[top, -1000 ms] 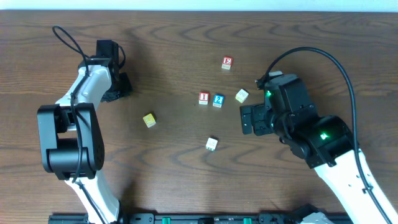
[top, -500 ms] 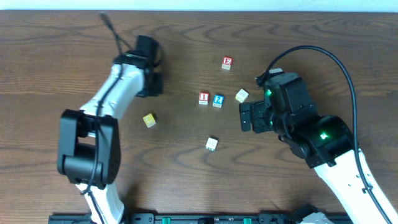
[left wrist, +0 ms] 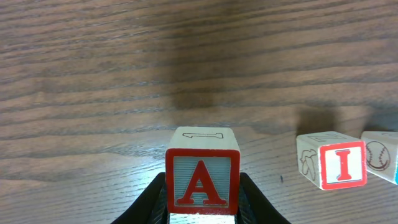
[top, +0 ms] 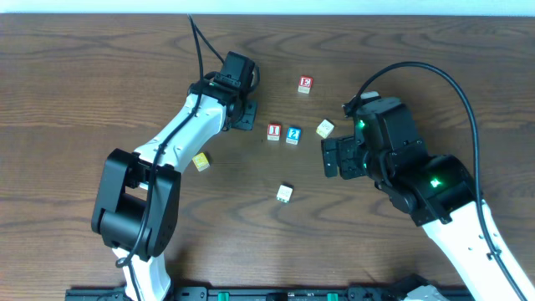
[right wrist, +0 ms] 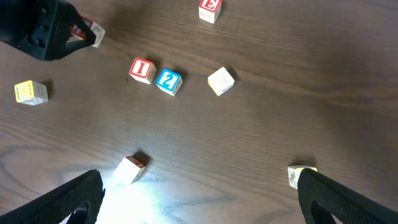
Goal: Spell out Ai2
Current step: 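Carry red A block right and lower it left of the I block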
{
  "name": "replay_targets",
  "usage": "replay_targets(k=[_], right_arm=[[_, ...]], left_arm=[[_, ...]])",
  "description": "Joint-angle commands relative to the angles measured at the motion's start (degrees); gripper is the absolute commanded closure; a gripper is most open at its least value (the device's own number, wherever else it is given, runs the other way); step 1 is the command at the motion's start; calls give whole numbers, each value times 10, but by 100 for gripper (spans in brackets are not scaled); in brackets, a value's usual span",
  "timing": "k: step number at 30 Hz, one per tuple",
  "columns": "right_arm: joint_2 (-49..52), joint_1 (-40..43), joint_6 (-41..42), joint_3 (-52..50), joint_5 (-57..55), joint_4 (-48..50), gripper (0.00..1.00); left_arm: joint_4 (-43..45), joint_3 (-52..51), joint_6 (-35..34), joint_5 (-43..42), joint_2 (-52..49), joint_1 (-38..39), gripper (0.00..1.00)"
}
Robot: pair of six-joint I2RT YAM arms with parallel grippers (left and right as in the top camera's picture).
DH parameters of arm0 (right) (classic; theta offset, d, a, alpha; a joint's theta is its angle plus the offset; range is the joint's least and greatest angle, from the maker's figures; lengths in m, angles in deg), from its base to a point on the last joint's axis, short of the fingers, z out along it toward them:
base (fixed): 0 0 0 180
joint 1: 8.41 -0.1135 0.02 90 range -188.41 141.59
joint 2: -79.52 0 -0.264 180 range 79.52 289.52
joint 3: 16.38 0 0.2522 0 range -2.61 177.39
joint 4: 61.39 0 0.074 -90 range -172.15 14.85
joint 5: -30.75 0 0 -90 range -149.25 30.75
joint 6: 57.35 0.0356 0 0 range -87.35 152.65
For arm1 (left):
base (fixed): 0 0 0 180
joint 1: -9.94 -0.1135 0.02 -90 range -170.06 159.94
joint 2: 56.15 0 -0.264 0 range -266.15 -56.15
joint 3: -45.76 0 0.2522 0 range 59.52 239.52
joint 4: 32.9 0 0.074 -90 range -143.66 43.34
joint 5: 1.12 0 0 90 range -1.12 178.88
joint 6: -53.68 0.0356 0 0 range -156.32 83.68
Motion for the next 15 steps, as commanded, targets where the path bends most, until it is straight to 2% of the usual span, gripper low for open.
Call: replay_targets(k=[1,15], right_arm=[[2,6,-17,0,-2,2,1],[10,11,-27,0,-2,14,1]], left_arm=[[2,13,2,-14,-11,9,94],[15,12,-22,-3,-48,40,94]])
